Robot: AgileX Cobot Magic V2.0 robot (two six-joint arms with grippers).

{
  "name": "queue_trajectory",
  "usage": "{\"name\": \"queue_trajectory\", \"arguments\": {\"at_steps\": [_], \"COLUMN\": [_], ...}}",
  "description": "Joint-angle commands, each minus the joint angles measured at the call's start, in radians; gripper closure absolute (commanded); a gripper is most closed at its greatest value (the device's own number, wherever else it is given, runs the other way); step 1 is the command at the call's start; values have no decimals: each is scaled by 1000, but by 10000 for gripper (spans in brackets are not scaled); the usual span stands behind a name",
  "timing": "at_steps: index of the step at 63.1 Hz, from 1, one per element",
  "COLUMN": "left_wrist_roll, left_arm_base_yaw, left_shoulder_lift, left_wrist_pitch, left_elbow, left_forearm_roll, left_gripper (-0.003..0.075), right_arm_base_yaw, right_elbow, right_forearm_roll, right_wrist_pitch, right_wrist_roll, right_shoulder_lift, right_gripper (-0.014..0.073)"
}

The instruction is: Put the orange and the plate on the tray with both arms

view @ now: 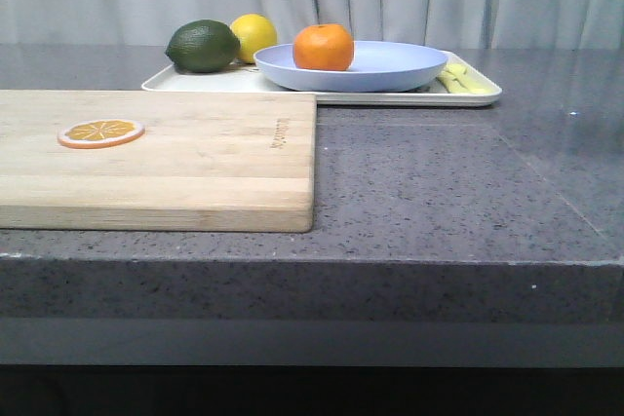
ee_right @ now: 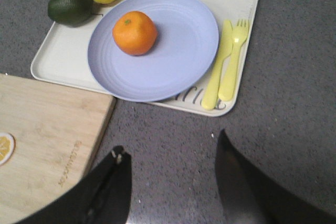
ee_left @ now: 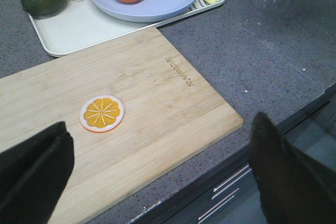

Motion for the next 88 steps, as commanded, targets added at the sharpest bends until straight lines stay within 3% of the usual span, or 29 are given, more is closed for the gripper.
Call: {"name": "queue_trajectory", "arguments": {"at_steps": [1,15,34,55,62,72,81,84,88], "left_wrist_roll": [0,0,0,0,0,0,0,0,0], "left_arm_base_yaw": [1,1,1,1,1,1,1,1,1], "left_shoulder_lift": [3,3,3,3,3,3,3,3,3], "left_wrist_pitch": [-77,-77,-77,-79,-79,-79,-79,-79,-79], "left_elbow": [-25,-25,-25,-25,-25,-25,-25,-25,-25], "left_forearm_roll": [-9,-9,-9,-9,-9,-9,-9,-9,-9], "left_gripper": [62,62,62,78,190,475,685,736,740], "right_arm_base_yaw": [-5,-5,-5,-5,-5,-5,-5,-5,-5], "right_elbow": [86,361,644,745,745,745,745,745,745], "right_forearm_roll": [-36,-135,-141,-140,-140,-140,-140,-140,-140], "right_wrist_pitch": [-78,-110,-131,-130,-126,-119,-118,-118,-118], "right_wrist_roll": [-23,-23,-14,-13,-13,-13,-13,-13,-13], "right_shoulder_lift": [-121,-366,-685,-840,-840,-840,-840,-840,-840], "right_gripper": [199,199,199,201,258,452,608,639,663]}}
